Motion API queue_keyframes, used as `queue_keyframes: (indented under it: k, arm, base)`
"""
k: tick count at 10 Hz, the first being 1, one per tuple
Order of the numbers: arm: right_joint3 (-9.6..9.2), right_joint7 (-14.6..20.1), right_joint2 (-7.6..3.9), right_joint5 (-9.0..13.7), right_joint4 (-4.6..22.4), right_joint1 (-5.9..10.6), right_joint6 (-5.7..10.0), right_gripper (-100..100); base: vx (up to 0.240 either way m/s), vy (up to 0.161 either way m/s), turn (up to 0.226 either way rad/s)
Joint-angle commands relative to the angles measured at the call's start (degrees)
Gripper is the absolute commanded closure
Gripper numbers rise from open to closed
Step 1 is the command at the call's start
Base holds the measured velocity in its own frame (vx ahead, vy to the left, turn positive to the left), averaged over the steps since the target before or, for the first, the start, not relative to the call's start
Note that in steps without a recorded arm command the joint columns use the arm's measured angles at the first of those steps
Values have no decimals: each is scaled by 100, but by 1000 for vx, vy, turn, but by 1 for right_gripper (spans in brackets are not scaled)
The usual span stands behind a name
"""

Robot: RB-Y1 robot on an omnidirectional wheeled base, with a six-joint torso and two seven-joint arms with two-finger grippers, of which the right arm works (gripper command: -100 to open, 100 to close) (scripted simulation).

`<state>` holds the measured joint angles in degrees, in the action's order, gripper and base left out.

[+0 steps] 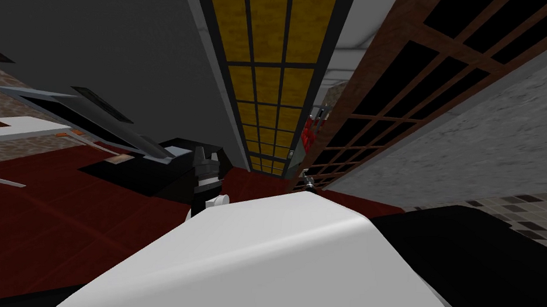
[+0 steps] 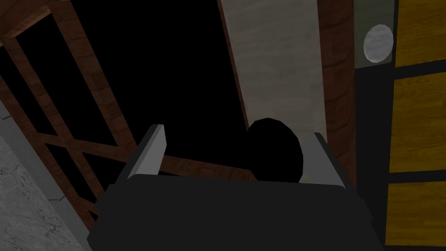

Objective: Pull the door open

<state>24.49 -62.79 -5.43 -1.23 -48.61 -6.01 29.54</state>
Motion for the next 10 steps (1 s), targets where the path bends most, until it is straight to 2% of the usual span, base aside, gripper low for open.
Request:
queue_keyframes:
  k: [1,2,3,4,5,7,8,9,10]
  arm:
    - [207,-30,-99,188,122,-108,-183,100]
    - [207,-30,-99,188,-82,-108,-183,100]
    - [207,-30,-99,188,-100,-108,-183,100]
    - [207,-30,-99,188,81,-108,-183,100]
    - [207,-30,-99,188,122,-108,-183,100]
    - [207,-30,-99,188,279,-24,-48,100]
    - [207,-30,-99,188,249,-33,-26,100]
    - [105,-80,5,351,450,212,132,100]
    - [113,-83,3,462,453,220,66,100]
  base:
    - [-14,9,-11]
    - [-20,4,-19]
    - [-9,8,-3]
    - [0,0,0]
    - [9,-1,9]
    - [1,-2,-4]
    - [-5,-15,9]
    - [-42,27,83]
    - [-53,18,79]
